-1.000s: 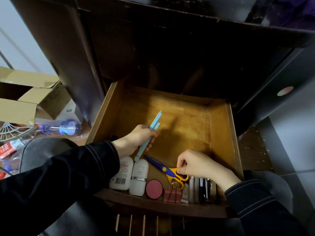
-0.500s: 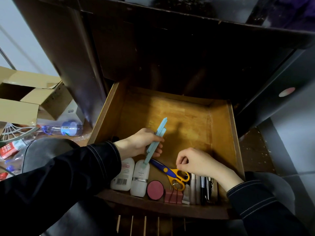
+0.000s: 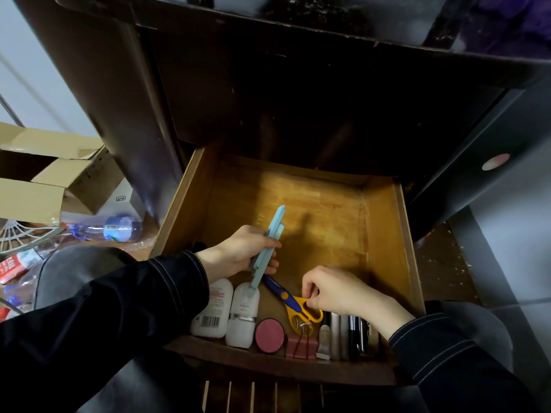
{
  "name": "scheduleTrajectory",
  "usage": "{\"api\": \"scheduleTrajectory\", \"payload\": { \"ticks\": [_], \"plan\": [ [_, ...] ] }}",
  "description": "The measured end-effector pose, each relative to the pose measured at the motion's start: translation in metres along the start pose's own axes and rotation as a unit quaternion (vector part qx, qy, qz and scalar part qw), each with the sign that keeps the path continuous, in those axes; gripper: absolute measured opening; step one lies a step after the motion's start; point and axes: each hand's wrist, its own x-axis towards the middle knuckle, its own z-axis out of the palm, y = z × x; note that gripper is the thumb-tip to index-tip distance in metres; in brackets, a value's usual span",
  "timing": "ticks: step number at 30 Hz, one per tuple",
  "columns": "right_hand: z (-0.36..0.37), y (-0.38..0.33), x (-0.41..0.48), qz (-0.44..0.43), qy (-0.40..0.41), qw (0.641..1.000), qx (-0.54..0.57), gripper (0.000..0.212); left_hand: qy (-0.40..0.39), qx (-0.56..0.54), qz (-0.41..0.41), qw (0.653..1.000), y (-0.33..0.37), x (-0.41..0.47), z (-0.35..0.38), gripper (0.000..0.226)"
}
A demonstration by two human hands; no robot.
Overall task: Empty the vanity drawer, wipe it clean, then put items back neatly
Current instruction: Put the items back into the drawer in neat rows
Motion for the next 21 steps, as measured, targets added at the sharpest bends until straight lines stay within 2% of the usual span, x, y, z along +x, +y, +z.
{"api": "scheduleTrajectory", "payload": {
  "ticks": [4,7,10,12,13,16,21],
  "plan": [
    [0.001,0.000,0.001,-0.007,-0.007,0.999,-0.033,0.008,0.002,-0.005,0.002,1.000,0.001,0.002,-0.001,0.027],
    [-0.002,0.000,0.000,-0.004,0.002,1.000,-0.006,0.003,0.003,-0.014,0.007,1.000,-0.001,0.004,-0.003,0.024],
    [-0.009,0.005,-0.001,0.028,0.057,0.996,0.054,0.011,-0.001,-0.019,0.012,1.000,0.000,0.005,-0.005,0.019],
    [-0.015,0.004,0.000,0.037,0.124,0.975,0.180,0.012,-0.019,-0.018,0.015,1.000,0.000,0.004,-0.005,0.019],
    [-0.019,0.002,0.001,0.039,0.151,0.953,0.259,0.010,-0.041,-0.016,0.018,0.999,0.001,0.003,-0.003,0.021],
    [-0.029,-0.008,0.002,0.046,0.165,0.886,0.431,0.013,-0.121,-0.007,0.032,0.992,0.002,-0.002,0.005,0.022],
    [-0.037,-0.008,0.004,0.058,0.180,0.861,0.473,0.017,-0.156,-0.017,0.050,0.986,0.001,0.000,0.015,0.022]
  ]
}}
